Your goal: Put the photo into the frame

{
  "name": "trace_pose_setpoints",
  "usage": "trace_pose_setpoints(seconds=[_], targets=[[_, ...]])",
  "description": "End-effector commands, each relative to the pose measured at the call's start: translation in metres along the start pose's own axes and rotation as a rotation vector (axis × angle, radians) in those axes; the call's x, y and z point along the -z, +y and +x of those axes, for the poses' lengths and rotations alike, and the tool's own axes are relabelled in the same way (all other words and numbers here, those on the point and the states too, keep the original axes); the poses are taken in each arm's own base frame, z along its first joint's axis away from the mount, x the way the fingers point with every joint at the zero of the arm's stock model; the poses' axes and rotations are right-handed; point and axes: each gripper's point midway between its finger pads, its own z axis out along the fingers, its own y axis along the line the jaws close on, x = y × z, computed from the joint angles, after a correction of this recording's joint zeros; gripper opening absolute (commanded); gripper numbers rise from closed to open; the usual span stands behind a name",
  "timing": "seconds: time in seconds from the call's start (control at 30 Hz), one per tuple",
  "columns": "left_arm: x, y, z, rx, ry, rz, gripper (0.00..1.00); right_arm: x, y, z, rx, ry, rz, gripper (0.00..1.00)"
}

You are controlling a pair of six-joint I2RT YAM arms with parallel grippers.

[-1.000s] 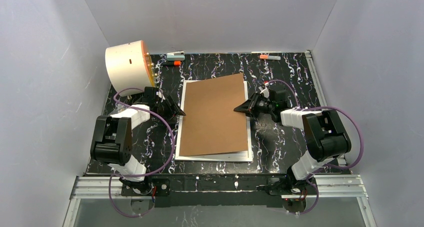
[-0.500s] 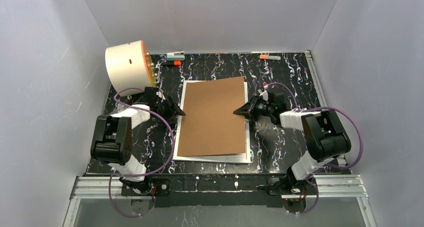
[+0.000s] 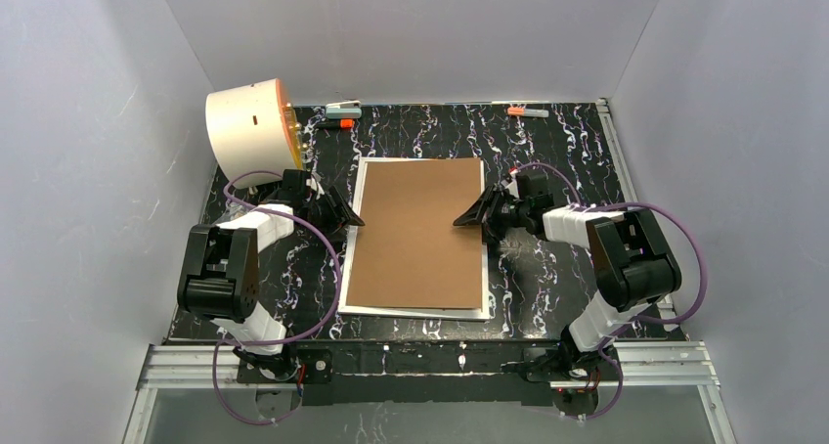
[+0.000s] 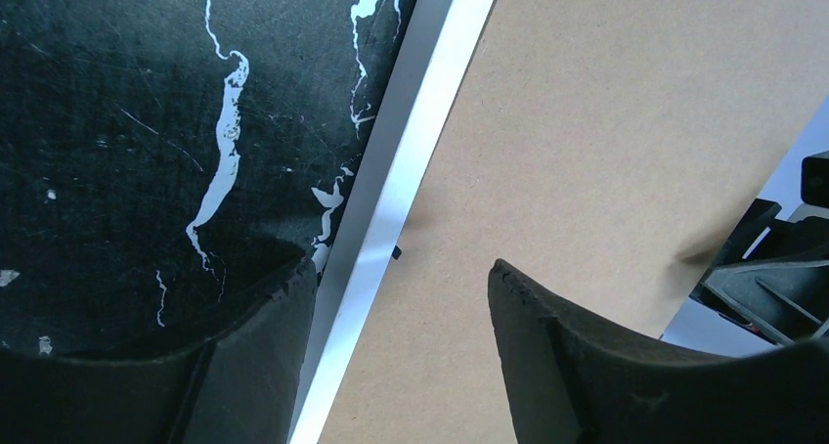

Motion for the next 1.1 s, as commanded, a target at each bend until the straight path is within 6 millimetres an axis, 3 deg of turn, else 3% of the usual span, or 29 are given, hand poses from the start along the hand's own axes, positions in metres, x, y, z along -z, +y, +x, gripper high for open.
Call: trace_pose_setpoints(seconds=[0.0,0.13,0.37,0.5,0.7,1.07], targets=[[0.001,0.006,0.000,-0.017,0.004,-0.044,0.64,0.007,0.016,-0.009,0.060,-0.009,0.023,0.62],[0.000,0.005,-0.001,-0.019,0.005,-0.042,0.65,0.010,0.005,-0.010,0.060,-0.001,0.119,0.67],[-0.001,0.003,-0.004,-0.020,0.004,-0.037,0.66,0.024,-0.012,-0.011,0.059,0.022,0.307,0.66],[-0.003,0.003,-0.004,-0.017,0.011,-0.032,0.66,0.020,-0.011,-0.008,0.061,0.040,0.278,0.59],[-0.006,0.001,-0.002,-0.019,0.024,-0.015,0.66,0.008,-0.009,-0.014,0.090,0.042,0.239,0.40],[-0.006,0.004,-0.002,-0.026,0.025,-0.032,0.66,0.002,-0.010,-0.029,0.237,-0.010,0.270,0.42]])
